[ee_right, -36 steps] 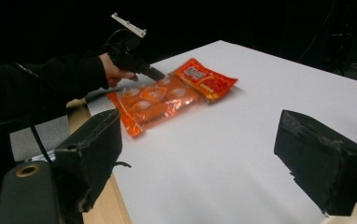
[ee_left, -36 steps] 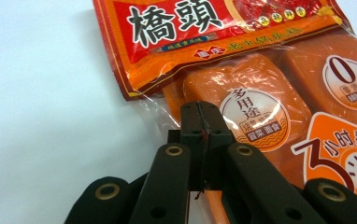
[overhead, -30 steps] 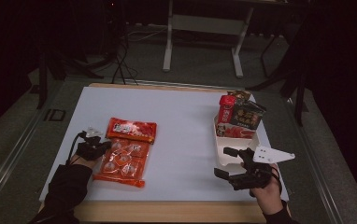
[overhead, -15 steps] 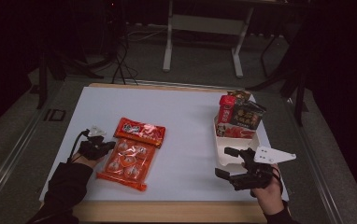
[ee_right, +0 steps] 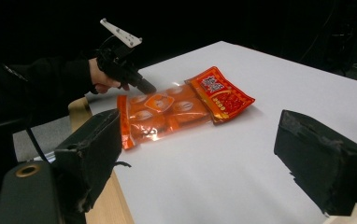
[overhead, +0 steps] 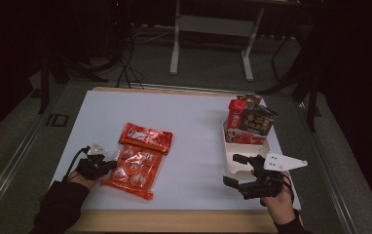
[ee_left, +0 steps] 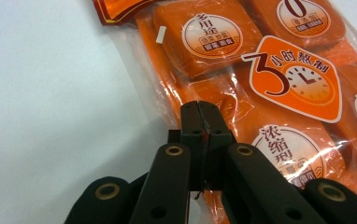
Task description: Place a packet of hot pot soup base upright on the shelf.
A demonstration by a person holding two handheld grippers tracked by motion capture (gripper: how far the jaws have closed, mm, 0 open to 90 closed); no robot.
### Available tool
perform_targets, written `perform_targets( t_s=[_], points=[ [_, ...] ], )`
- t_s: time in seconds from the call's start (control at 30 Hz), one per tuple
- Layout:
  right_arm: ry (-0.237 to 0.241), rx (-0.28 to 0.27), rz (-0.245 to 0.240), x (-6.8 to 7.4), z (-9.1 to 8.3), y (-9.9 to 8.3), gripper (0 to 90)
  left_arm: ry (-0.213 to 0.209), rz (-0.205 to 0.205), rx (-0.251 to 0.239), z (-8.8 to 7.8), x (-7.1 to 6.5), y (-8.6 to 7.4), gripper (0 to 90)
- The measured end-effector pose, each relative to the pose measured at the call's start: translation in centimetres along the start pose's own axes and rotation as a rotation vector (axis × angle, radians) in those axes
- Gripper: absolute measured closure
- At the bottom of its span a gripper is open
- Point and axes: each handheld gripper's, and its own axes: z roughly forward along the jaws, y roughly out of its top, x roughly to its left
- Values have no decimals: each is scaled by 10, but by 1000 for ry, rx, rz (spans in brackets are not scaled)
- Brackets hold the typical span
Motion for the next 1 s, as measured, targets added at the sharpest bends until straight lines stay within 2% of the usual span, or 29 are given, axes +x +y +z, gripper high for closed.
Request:
perform_targets(
  t_s=[0.37, 0.4, 0.47, 0.57, 0.63, 0.7, 0.8, 0.83, 0.9, 1.0],
  points=[
    [7, 2, -1, 1, 1, -1, 151, -94, 32, -3, 19, -34, 15, 900],
    [7, 2, -1, 1, 1, -1, 151, -94, 32, -3, 19, -34, 15, 900],
    [5, 2, -4, 1, 0, -1, 151, -105, 54, 1, 24, -42, 20, 900],
    [6, 4, -6, 1, 0, -1, 151, -125, 54, -1, 28, -47, 23, 900],
    [7, 3, -6, 1, 0, -1, 152, -125, 60, -4, 28, -46, 25, 900],
    [3, 3, -9, 1, -1, -1, 152, -130, 40, -12, 29, -42, 27, 899],
    [0, 1, -9, 1, -2, 0, 152, -115, 30, -22, 31, -39, 30, 899],
    [-1, -1, -10, 1, -2, 0, 152, -93, 19, -31, 33, -35, 34, 899],
    [-4, -4, -9, 1, -3, -1, 152, -82, 8, -38, 35, -31, 38, 899],
    [-4, -5, -7, 1, -4, -1, 152, -63, 8, -47, 37, -29, 41, 900]
  ],
)
